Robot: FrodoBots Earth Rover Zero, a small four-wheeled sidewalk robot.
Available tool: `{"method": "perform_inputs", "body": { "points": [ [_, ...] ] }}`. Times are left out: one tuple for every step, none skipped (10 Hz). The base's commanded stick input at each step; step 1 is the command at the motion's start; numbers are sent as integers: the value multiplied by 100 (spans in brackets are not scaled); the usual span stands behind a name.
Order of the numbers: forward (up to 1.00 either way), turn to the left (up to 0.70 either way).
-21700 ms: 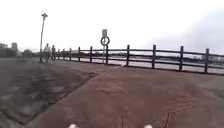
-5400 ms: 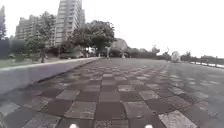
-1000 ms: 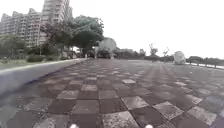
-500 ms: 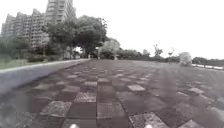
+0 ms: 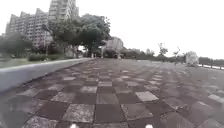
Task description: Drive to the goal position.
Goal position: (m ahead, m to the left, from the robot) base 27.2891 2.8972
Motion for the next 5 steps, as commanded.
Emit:
{"method": "perform_inputs", "body": {
  "points": [
    [100, 0],
    [100, 0],
    [100, 0],
    [100, 0],
    [100, 0]
  ]
}}
